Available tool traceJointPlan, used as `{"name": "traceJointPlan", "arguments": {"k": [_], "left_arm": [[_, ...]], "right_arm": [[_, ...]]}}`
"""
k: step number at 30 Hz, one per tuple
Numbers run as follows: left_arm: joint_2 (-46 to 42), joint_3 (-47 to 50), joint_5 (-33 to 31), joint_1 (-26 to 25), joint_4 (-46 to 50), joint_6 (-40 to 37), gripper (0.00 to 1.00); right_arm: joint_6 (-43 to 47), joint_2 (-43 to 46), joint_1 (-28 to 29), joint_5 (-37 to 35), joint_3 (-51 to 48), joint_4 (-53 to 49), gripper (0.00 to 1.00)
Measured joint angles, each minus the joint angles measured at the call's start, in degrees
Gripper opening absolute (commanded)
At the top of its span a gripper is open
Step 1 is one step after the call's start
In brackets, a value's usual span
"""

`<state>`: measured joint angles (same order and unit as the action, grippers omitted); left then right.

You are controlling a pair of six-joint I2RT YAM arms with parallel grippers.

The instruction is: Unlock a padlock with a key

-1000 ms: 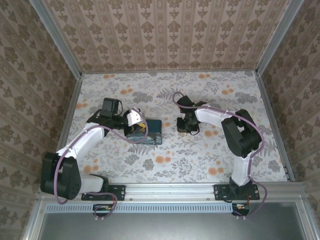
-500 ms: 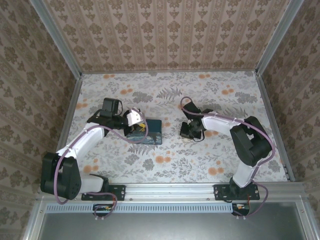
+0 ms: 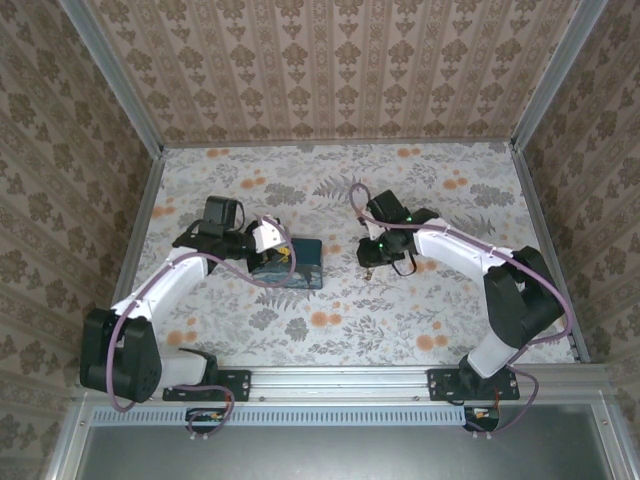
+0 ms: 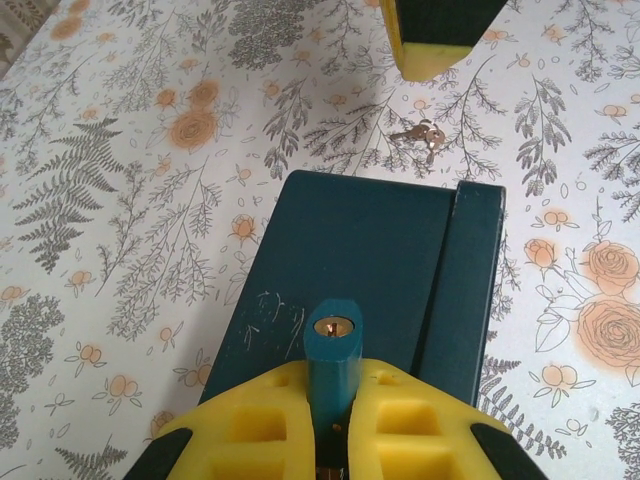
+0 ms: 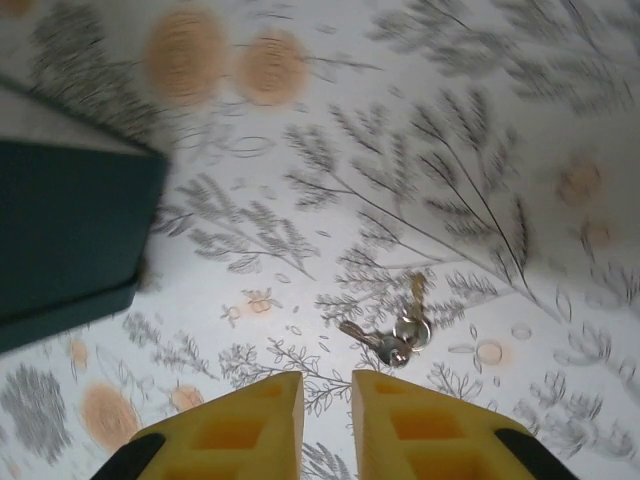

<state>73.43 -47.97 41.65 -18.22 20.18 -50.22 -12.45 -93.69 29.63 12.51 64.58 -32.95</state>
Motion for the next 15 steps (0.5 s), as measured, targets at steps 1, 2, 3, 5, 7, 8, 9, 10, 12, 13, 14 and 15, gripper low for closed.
{"name": "traceJointPlan", "arguments": {"k": [1,2,3,5,7,8,9,10,12,13,14,15], "left_arm": [[-0.07,0.02,-0.13,0.0,0.0,0.0,0.0],[-0.11,0.02,-0.17,0.0,0.0,0.0,0.0],[-0.11,0.02,-0.22,0.0,-0.02,-0.02,0.0],[-0.11,0.09,-0.33,0.0,-0.04,0.0,0.0],[-0.11,0.13,-0.35,0.0,-0.04,0.0,0.0],[-0.11,0.17,-0.35,0.0,-0.04,0.0,0.0],[-0.11,0.22,-0.35,0.0,-0.04,0.0,0.0],[-0.11,0.26,-0.44,0.0,-0.04,0.0,0.0],[-0.13,0.33,-0.61,0.0,-0.02,0.0,0.0],[-0.13,0.33,-0.76,0.0,-0.02,0.0,0.0],[-0.13,0.33,-0.87,0.0,-0.02,-0.02,0.0],[-0.13,0.33,-1.01,0.0,-0.04,-0.02,0.0]], "right_arm": [[5.88,-0.31,0.04,0.44,0.85,-0.48,0.27],[10.75,-0.59,0.09,0.9,1.18,-0.57,0.28],[15.3,-0.83,0.17,1.25,1.22,-0.55,0.28],[24.44,-1.55,0.31,1.44,1.16,-0.63,0.3],[31.47,-2.4,0.44,1.42,1.16,-0.55,0.31],[34.64,-2.97,0.44,1.33,1.16,-0.5,0.31],[37.29,-3.63,0.44,1.25,1.16,-0.5,0.31],[39.95,-4.42,0.44,1.2,1.16,-0.5,0.31],[44.57,-5.92,0.44,1.14,1.16,-0.55,0.31],[47.01,-6.49,0.44,1.16,1.01,-0.5,0.31],[49.22,-6.69,0.44,1.18,0.57,-0.44,0.31],[51.1,-6.69,0.44,1.22,0.02,-0.42,0.31]]}}
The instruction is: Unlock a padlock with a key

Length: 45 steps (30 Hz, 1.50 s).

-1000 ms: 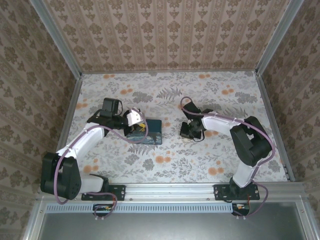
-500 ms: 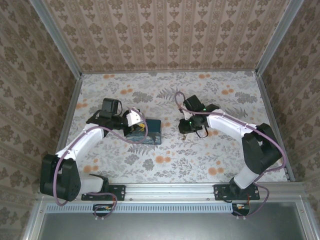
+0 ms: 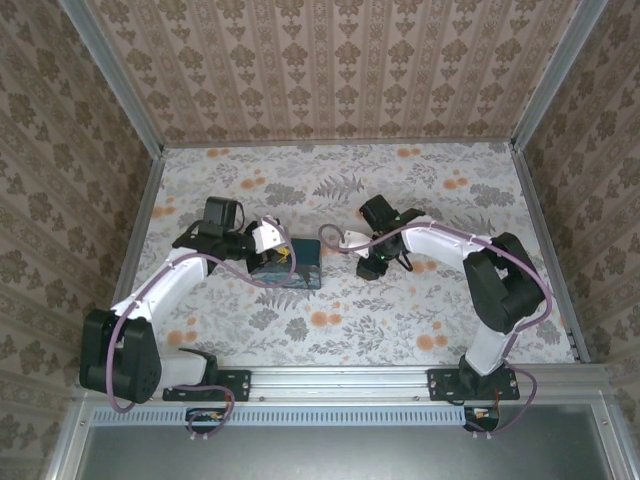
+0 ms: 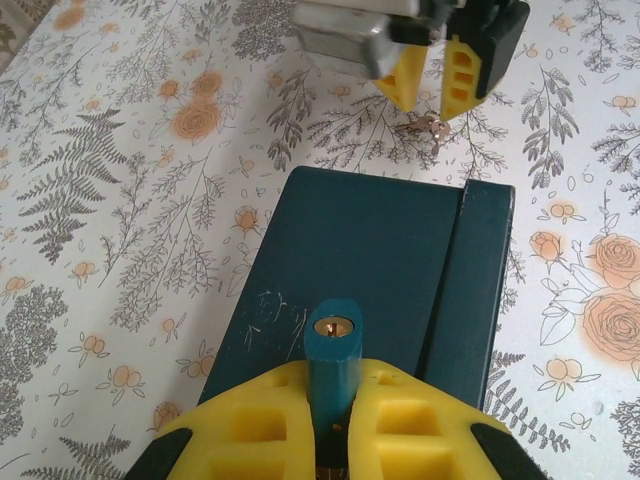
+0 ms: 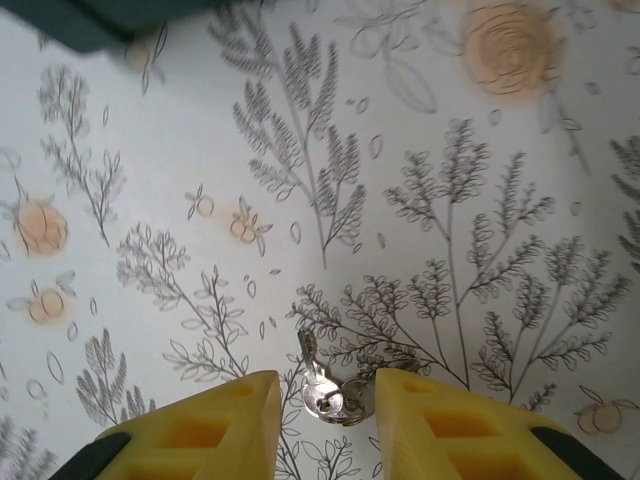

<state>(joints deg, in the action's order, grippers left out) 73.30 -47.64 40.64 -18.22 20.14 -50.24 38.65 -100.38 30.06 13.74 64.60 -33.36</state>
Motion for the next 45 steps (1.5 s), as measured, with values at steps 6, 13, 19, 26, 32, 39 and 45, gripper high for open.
{"name": "traceJointPlan", "arguments": {"k": [6,13,19,26,32,39,45], "left_arm": [[-0.02,0.0,-0.02,0.0,0.0,0.0,0.0],[-0.07,0.0,-0.04,0.0,0.02,0.02,0.0],[-0.17,0.02,-0.17,0.0,0.0,0.02,0.0],[-0.68,0.07,-0.22,0.0,0.0,0.02,0.0],[-0.68,0.15,-0.22,0.0,0.0,0.02,0.0],[-0.72,0.17,-0.22,0.0,0.0,0.02,0.0],[-0.83,0.37,-0.44,0.0,-0.02,0.02,0.0]], "right_arm": [[7.98,0.04,0.0,0.42,-4.55,2.51,0.35],[13.68,0.24,0.0,0.37,-6.93,6.21,0.37],[15.65,0.57,0.0,-0.31,-8.24,8.39,0.36],[16.5,3.17,0.11,-1.29,-10.01,9.05,0.4],[16.74,6.43,0.22,-1.55,-10.56,9.49,0.39],[19.32,7.26,0.2,-3.65,-10.71,9.18,0.41],[21.97,4.39,0.22,-4.94,-10.62,8.83,0.45]]}}
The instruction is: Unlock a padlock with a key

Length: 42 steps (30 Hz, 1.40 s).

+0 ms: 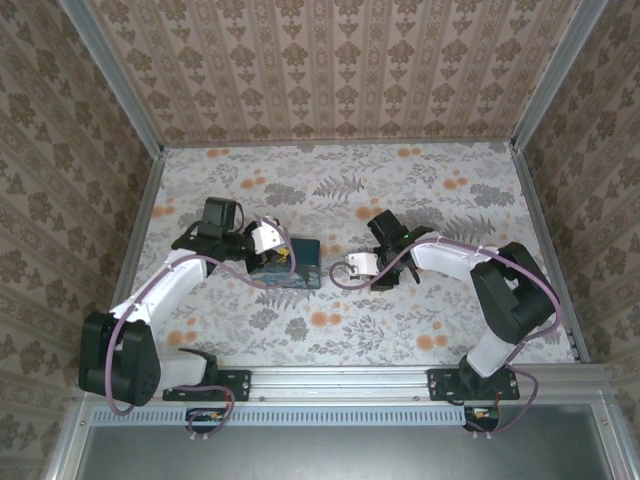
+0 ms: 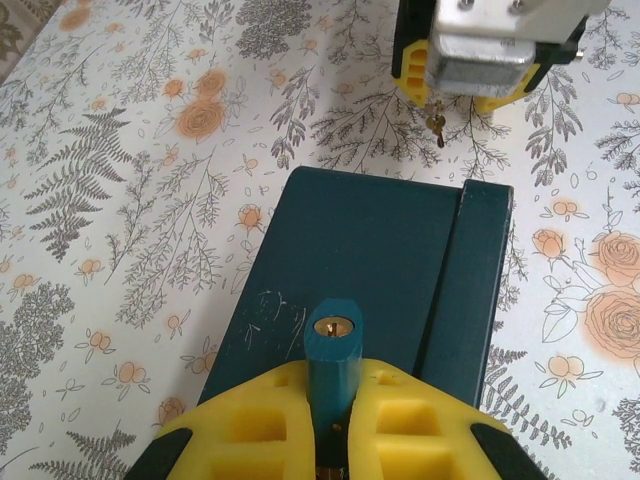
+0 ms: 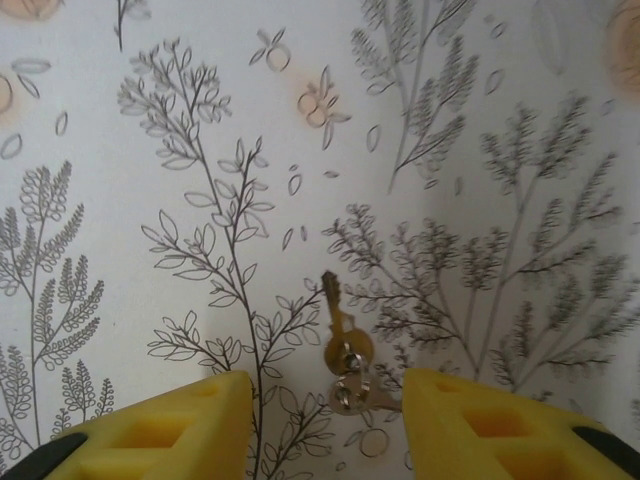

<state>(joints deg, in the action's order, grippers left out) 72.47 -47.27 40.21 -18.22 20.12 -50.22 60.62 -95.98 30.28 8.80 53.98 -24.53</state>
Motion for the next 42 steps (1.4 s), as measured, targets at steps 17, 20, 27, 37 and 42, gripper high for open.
{"name": "traceJointPlan", "arguments": {"k": [17,20,27,37,42], "left_arm": [[-0.33,0.04,-0.48,0.0,-0.17,0.0,0.0],[-0.35,0.07,-0.61,0.0,-0.2,0.0,0.0],[-0.39,0.07,-0.68,0.0,-0.2,0.0,0.0],[-0.39,0.07,-0.83,0.0,-0.22,0.0,0.0],[-0.39,0.48,-0.85,0.0,-0.66,-0.02,0.0]], "right_arm": [[0.98,-4.26,0.02,-0.63,3.58,-1.86,0.3],[0.98,-4.26,0.02,-0.66,3.61,-2.05,0.28],[0.61,-5.4,0.0,0.22,5.49,-5.49,0.14],[-5.07,-4.17,-0.5,3.63,5.25,-5.92,0.05],[-10.62,1.27,-2.12,10.29,3.72,-6.05,0.01]]}}
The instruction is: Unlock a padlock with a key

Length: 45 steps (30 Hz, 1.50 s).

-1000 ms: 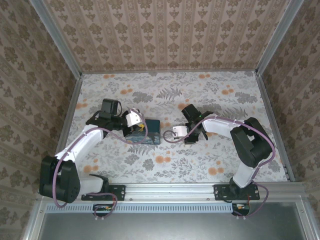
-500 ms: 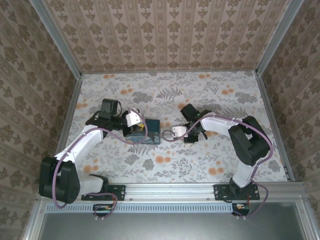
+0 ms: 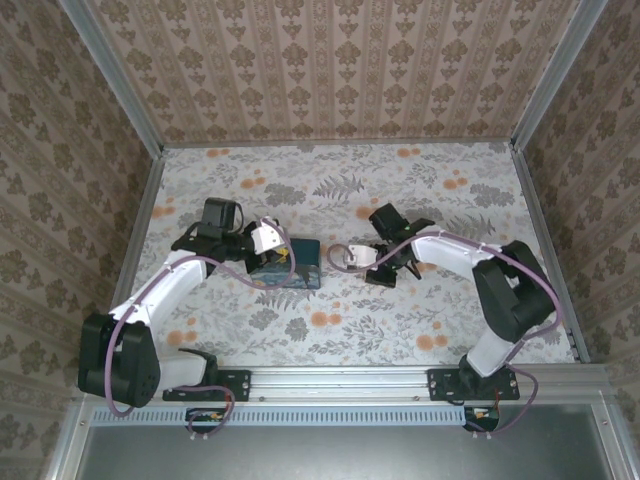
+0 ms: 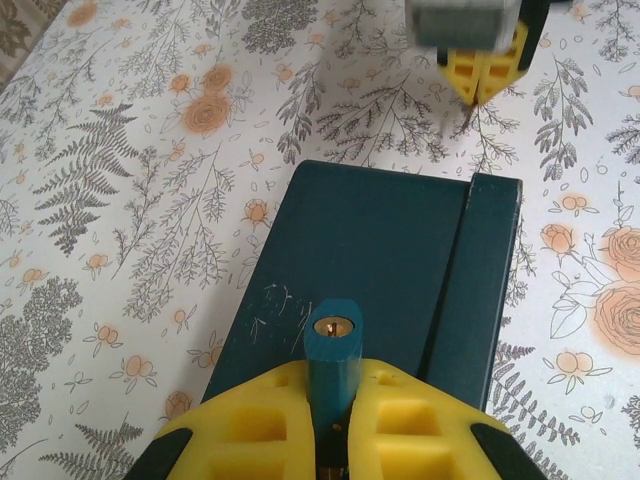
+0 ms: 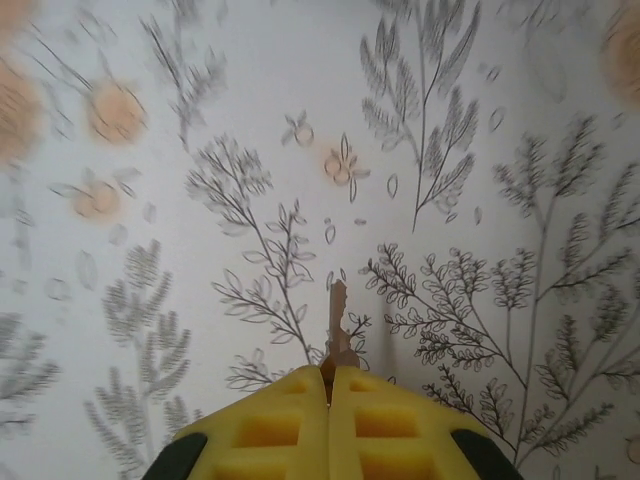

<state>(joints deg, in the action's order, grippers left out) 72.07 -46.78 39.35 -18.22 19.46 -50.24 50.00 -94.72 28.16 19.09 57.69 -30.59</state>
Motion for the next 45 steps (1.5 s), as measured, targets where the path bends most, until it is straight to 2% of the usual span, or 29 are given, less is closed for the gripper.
{"name": "traceJointPlan", "arguments": {"k": [5,9,14,17,25,32,36,45], "left_arm": [[-0.24,0.44,0.04,0.0,-0.9,-0.04,0.0],[-0.26,0.7,0.04,0.0,-1.64,-0.22,0.0],[-0.26,0.98,0.31,0.0,-2.56,-0.2,0.0],[-0.26,1.14,0.48,-0.04,-2.99,-0.22,0.0],[-0.85,2.45,0.31,-1.51,-4.98,-1.05,0.0],[-1.44,3.67,1.31,-1.64,-7.69,-0.37,0.0],[-1.42,3.78,2.4,-1.95,-8.61,0.11,0.0],[-1.42,3.8,3.08,-2.45,-9.35,0.55,0.0]], "right_arm": [[-7.63,7.5,-5.25,12.94,-0.68,-0.81,0.0],[-16.17,14.19,-9.44,23.65,-5.46,2.89,0.0],[-34.95,20.72,-12.94,36.54,-15.1,18.78,0.01],[-44.46,20.87,-13.64,40.59,-17.99,27.47,0.02],[-56.48,20.81,-14.58,44.26,-18.21,36.61,0.01],[-68.32,16.09,-14.6,46.1,-17.99,47.43,0.0],[-69.77,12.66,-13.33,45.7,-15.96,48.28,0.0],[-68.46,4.02,-4.94,40.5,-5.86,42.71,0.0]]}}
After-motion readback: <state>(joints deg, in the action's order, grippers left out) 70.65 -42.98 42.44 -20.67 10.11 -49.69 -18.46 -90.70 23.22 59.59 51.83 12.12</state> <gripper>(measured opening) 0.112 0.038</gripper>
